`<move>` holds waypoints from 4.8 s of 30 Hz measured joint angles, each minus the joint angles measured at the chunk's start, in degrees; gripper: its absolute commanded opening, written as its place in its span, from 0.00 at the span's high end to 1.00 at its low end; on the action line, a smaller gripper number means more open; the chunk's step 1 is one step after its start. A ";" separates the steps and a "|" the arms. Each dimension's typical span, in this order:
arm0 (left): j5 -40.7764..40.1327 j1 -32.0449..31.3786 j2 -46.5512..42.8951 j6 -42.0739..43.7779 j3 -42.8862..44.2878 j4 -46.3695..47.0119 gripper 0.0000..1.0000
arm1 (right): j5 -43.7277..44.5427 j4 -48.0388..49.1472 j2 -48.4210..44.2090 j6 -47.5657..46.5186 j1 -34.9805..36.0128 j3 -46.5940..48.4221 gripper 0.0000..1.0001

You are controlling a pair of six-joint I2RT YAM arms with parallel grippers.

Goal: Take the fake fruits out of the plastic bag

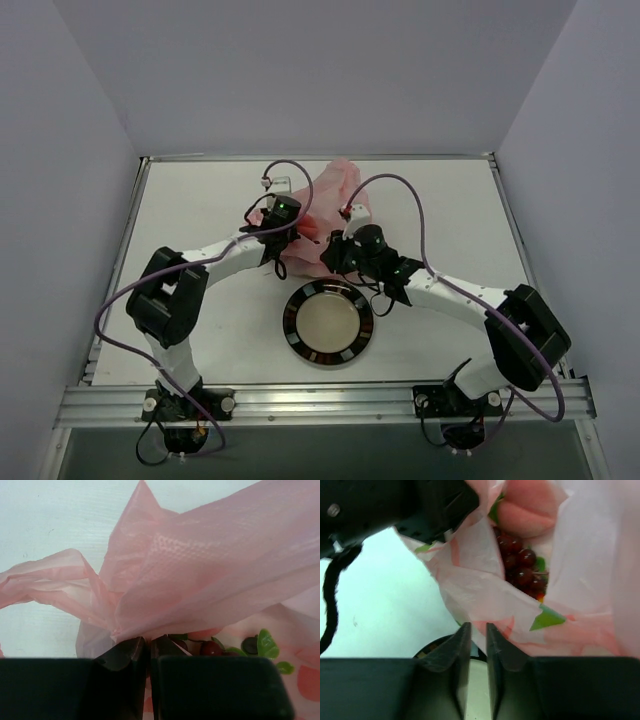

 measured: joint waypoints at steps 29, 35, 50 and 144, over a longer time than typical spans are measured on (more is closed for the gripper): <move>20.68 6.84 -4.09 -7.17 -12.26 28.46 0.98 | -4.20 -1.38 24.74 4.17 -20.79 19.26 1.00; 28.48 11.47 -4.13 -12.44 -9.81 35.87 0.98 | -19.08 11.98 25.81 11.37 -28.11 23.63 1.00; 42.10 13.94 -1.11 -19.56 -25.40 50.10 0.98 | -18.73 7.08 25.79 12.09 -28.39 9.84 1.00; 29.31 7.87 -8.72 -9.38 -31.08 45.07 0.98 | 13.09 8.57 14.99 6.86 -5.29 18.71 1.00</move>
